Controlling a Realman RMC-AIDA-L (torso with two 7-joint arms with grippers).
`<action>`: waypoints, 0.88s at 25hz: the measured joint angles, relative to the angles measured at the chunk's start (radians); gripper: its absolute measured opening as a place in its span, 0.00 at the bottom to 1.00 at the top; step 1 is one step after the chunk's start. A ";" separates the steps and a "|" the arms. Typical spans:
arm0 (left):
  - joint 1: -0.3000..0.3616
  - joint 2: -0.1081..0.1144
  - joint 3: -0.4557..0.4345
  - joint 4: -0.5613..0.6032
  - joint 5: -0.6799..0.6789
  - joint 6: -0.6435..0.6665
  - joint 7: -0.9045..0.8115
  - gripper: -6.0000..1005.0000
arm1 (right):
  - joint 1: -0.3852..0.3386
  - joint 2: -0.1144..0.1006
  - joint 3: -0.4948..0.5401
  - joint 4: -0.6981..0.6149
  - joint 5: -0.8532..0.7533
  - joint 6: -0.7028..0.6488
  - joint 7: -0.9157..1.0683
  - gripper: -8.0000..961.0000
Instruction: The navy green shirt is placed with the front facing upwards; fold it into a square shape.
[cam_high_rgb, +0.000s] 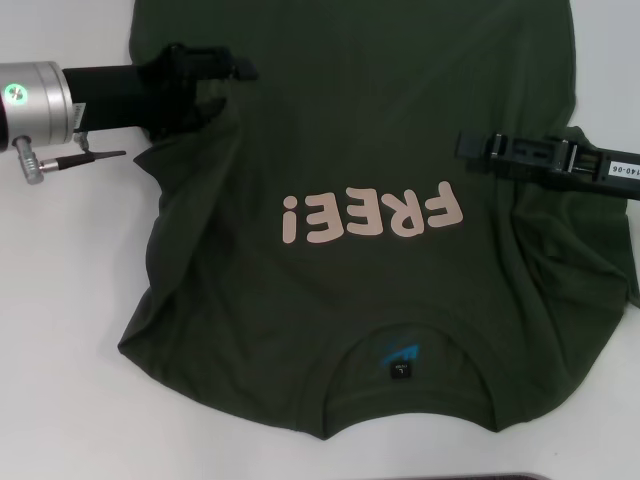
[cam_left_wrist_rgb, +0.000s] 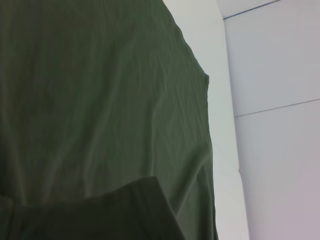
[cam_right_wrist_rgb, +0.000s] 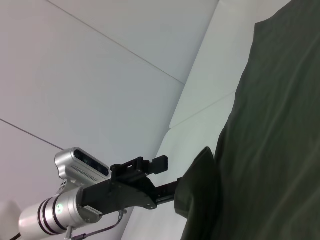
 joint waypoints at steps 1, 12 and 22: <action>-0.001 0.002 0.002 0.000 0.002 0.001 -0.002 0.59 | 0.001 0.000 0.000 0.000 0.000 0.001 0.000 0.89; 0.008 0.026 0.003 0.001 -0.015 0.031 -0.028 0.78 | 0.006 -0.002 0.000 0.000 0.000 0.013 0.000 0.89; 0.060 0.053 -0.003 0.007 -0.175 0.097 0.019 0.78 | 0.011 -0.007 -0.002 0.001 0.000 0.022 0.000 0.89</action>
